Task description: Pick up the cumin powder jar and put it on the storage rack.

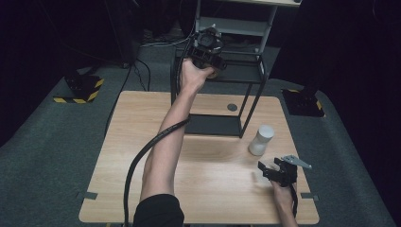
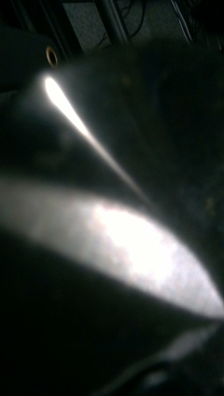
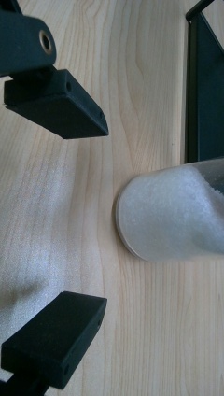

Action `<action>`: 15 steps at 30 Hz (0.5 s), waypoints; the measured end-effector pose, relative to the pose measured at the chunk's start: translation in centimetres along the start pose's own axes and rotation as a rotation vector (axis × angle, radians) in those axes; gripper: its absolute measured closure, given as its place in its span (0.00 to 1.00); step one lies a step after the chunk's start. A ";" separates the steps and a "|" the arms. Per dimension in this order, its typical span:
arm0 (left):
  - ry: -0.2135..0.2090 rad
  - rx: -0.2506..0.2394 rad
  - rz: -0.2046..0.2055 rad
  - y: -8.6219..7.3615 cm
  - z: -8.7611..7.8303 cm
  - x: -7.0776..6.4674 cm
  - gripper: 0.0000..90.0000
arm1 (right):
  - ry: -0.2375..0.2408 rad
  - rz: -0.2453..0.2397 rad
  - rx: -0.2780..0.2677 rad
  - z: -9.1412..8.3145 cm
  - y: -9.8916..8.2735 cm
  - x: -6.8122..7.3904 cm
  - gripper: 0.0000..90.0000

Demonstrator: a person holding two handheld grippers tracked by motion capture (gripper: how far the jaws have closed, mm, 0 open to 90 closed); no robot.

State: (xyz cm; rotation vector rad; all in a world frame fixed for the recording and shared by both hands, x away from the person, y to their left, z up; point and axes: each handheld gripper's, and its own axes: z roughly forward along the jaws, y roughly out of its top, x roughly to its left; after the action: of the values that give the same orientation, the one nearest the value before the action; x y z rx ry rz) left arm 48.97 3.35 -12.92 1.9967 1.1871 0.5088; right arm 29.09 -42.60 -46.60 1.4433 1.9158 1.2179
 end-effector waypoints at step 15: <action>-0.023 -0.034 0.031 -2.6 -4.1 0.7 0.05 | -0.008 -0.016 0.008 0.1 0.2 0.3 0.16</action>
State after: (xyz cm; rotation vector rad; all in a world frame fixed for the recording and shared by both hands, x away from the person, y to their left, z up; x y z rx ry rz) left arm 45.18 6.36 -12.29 1.9894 1.1284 0.5168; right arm 29.15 -42.31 -46.48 1.4320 1.9259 1.1970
